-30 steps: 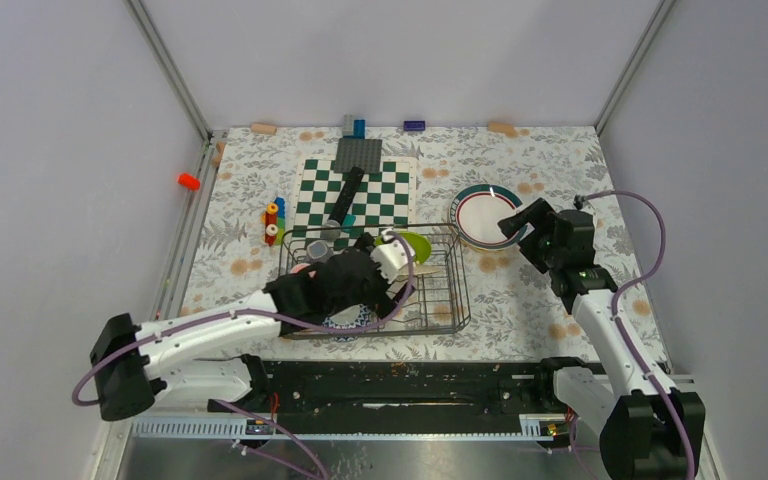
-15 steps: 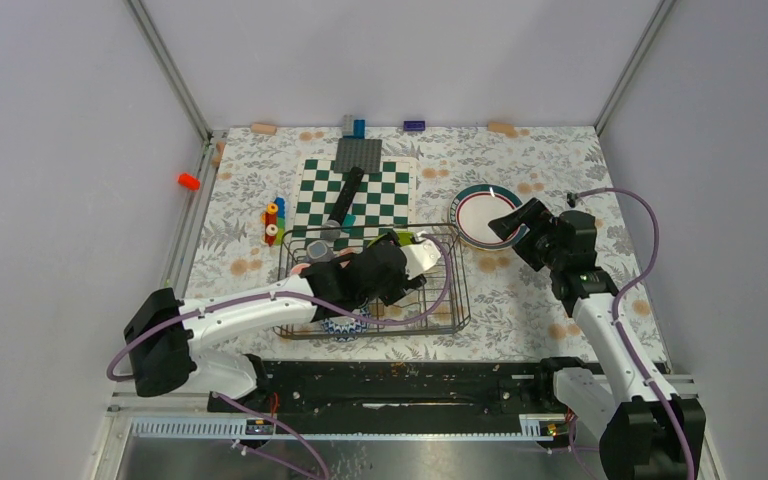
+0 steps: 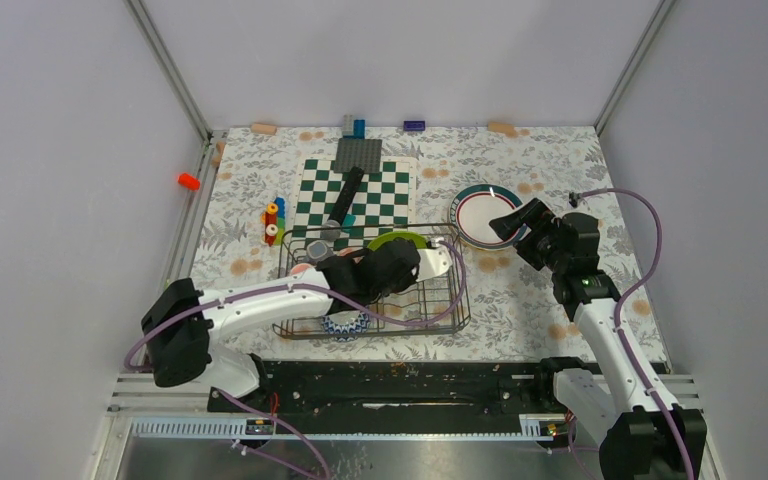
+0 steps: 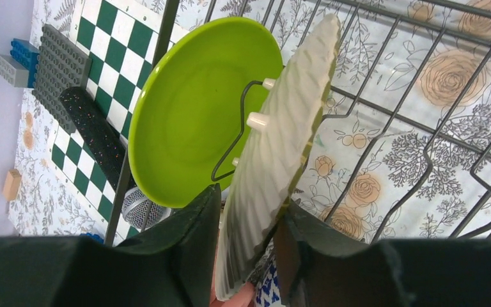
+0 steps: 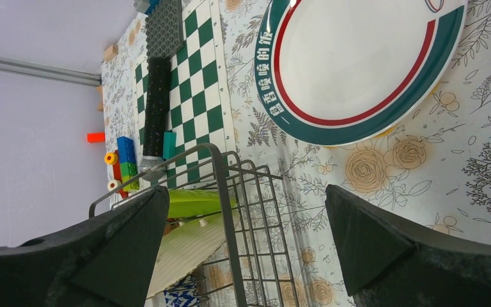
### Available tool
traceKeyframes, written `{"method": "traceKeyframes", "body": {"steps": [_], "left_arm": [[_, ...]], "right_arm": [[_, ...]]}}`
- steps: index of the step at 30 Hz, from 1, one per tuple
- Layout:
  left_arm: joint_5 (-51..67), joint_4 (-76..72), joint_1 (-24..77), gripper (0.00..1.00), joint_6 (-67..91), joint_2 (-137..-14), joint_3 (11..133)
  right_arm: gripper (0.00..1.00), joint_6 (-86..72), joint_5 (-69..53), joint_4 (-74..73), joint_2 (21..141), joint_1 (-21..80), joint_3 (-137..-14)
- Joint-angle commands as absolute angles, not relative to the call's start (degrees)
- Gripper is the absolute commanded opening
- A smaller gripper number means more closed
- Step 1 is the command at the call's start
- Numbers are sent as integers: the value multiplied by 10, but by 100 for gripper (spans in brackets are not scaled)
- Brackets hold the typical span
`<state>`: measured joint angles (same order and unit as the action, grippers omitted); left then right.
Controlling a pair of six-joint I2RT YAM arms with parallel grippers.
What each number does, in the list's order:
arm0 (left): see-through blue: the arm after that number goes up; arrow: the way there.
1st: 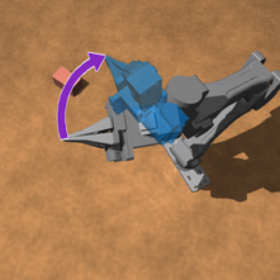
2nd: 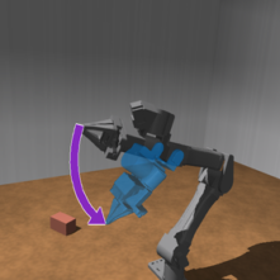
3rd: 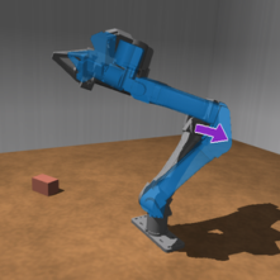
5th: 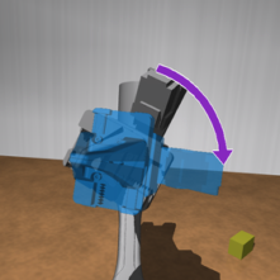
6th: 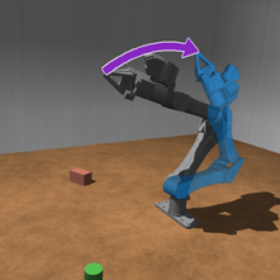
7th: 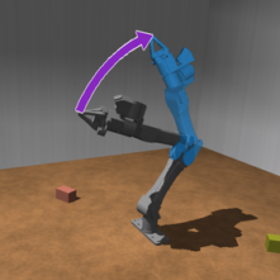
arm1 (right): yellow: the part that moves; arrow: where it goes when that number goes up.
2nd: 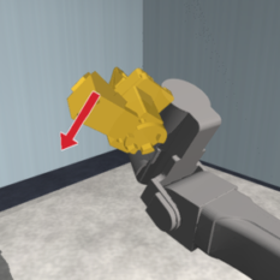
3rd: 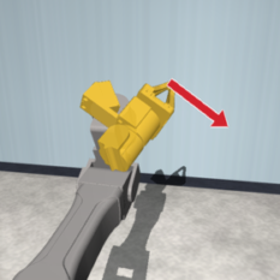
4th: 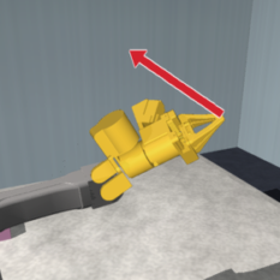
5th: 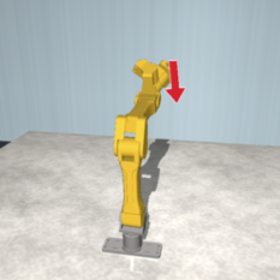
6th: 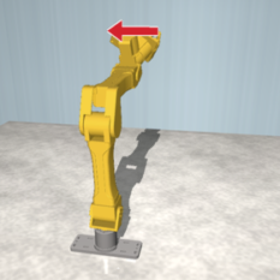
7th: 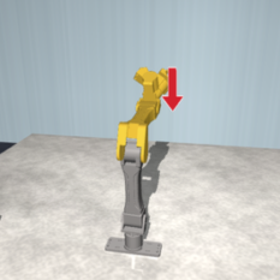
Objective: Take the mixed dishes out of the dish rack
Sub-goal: Pick up the plate from the dish rack.
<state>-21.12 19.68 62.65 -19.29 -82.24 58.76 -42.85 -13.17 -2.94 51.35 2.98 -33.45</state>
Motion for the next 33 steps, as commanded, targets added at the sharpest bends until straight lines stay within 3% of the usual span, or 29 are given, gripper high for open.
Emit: {"method": "traceKeyframes", "body": {"steps": [1,9,26,33], "left_arm": [[-221,213,628,33,-221,-837,631],[-244,255,628,0,-245,-851,671],[-257,320,635,0,-303,-806,738],[-212,320,638,0,-300,-758,752]], "right_arm": [[100,-417,-142,-9,506,31,-333],[100,-412,-103,-22,496,31,-332],[99,-412,-116,-13,497,31,-332],[100,-414,-123,-6,488,31,-326]]}}
